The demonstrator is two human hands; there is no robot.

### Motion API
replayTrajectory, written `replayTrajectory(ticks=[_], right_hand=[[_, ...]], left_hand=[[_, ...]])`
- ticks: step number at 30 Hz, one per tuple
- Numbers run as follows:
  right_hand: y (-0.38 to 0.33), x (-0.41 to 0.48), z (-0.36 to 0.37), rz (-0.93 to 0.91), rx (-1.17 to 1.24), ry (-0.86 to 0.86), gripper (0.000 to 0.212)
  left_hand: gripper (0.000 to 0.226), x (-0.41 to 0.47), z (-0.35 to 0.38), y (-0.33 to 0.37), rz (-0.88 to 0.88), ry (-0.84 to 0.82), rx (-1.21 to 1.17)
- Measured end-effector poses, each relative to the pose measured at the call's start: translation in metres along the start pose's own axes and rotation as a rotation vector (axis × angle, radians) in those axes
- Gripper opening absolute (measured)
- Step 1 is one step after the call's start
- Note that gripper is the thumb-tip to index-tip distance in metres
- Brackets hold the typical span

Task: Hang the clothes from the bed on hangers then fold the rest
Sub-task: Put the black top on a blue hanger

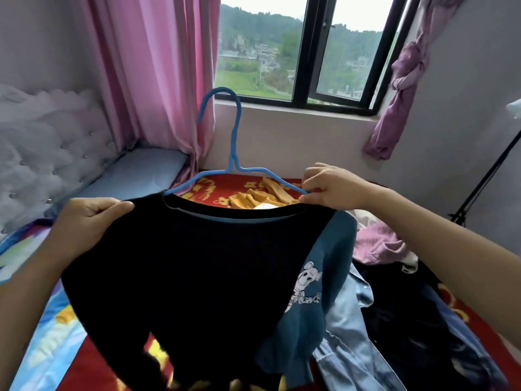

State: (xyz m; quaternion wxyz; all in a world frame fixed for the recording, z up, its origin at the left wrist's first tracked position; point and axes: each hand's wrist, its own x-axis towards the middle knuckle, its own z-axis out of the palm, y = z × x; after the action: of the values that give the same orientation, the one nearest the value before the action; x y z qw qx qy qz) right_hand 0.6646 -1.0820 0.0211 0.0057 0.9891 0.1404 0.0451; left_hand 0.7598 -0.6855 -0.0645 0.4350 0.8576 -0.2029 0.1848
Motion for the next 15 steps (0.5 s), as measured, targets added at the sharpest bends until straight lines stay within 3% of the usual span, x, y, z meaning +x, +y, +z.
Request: replayTrajectory(ticks=[4, 6, 7, 8, 10, 15], right_hand=[[0.010, -0.014, 0.008, 0.095, 0.462, 0.037, 0.005], [0.019, -0.025, 0.017, 0.155, 0.640, -0.025, 0.042], [0.022, -0.029, 0.023, 0.173, 0.635, -0.059, 0.051], [0.027, -0.031, 0.030, 0.174, 0.640, -0.055, 0.046], [0.028, -0.032, 0.039, 0.212, 0.721, 0.027, 0.011], [0.014, -0.024, 0.034, 0.223, 0.702, 0.229, 0.012]], left_hand=[[0.031, 0.006, -0.013, -0.002, -0.025, 0.001, -0.031], [0.026, 0.005, -0.018, 0.003, -0.061, 0.033, -0.096], [0.022, 0.006, -0.019, 0.008, -0.073, 0.046, -0.114], [0.017, 0.006, -0.018, 0.012, -0.077, 0.052, -0.113], [0.021, 0.008, -0.016, 0.020, -0.064, 0.059, -0.072], [0.022, 0.013, -0.017, 0.036, -0.019, 0.027, -0.069]])
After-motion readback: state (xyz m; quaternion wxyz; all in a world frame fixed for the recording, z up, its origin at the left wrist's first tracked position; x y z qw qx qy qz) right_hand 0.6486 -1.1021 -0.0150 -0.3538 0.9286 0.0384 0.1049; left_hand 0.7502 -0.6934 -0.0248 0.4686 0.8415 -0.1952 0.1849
